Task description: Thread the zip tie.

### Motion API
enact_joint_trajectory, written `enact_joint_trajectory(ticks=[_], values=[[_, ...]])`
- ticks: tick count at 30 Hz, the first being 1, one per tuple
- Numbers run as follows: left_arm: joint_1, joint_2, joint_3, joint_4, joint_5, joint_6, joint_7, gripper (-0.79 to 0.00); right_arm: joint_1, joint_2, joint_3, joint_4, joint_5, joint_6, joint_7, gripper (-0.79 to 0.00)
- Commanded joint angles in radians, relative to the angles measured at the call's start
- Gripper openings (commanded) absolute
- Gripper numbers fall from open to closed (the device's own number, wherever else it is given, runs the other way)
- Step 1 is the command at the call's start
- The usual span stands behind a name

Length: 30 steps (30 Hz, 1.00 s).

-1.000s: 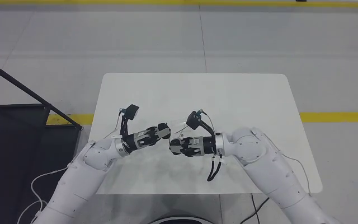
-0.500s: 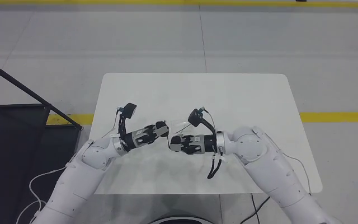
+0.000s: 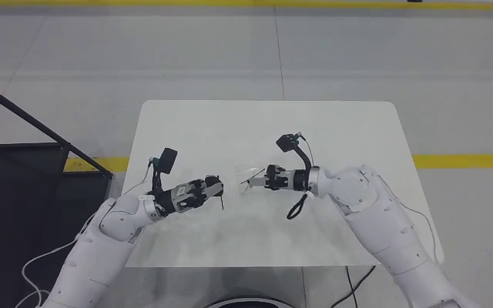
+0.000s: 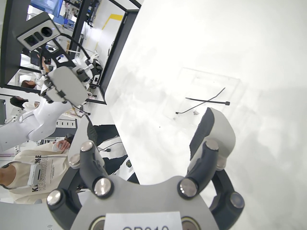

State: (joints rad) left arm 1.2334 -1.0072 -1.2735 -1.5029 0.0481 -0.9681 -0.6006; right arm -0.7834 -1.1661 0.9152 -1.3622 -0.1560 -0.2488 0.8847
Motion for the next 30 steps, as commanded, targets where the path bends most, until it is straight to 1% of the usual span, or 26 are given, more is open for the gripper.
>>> enact_joint_trajectory(ticks=[1,3,12,16,19,23,24,25,29,30], values=[[0.006,0.002,-0.001,-0.003,-0.002,-0.007,-0.003,-0.785,0.019,-0.009,-0.018,0.029,-0.011,0.025,-0.023,-0.012],[0.008,0.003,-0.002,-0.005,0.001,-0.004,-0.003,-0.785,0.026,-0.013,-0.021,0.04,-0.012,0.034,-0.051,0.0],[0.008,0.003,-0.002,-0.005,0.001,-0.004,-0.003,-0.785,0.026,-0.013,-0.021,0.04,-0.012,0.034,-0.051,0.0],[0.014,0.001,-0.003,-0.01,0.027,0.026,0.027,-0.785,0.013,-0.009,-0.013,0.025,-0.05,0.037,-0.067,0.0],[0.012,0.001,-0.002,0.009,0.026,0.017,0.037,-0.785,0.024,-0.003,-0.013,0.006,-0.116,0.04,-0.022,0.0],[0.009,0.002,0.003,0.024,0.014,0.01,0.039,-0.785,0.059,-0.007,-0.032,0.003,-0.182,0.103,0.031,0.0],[0.009,0.002,0.003,0.024,0.014,0.01,0.039,-0.785,0.071,-0.009,-0.038,0.006,-0.19,0.115,0.043,-0.018],[0.009,0.002,0.003,0.024,0.014,0.01,0.039,-0.785,0.082,-0.012,-0.045,0.011,-0.193,0.119,0.059,-0.055],[0.009,0.002,0.003,0.024,0.014,0.01,0.039,-0.785,0.132,-0.024,-0.071,0.056,-0.195,0.134,0.108,-0.111],[0.009,0.002,0.003,0.024,0.014,0.01,0.039,-0.785,0.145,-0.028,-0.079,0.071,-0.197,0.138,0.116,-0.175]])
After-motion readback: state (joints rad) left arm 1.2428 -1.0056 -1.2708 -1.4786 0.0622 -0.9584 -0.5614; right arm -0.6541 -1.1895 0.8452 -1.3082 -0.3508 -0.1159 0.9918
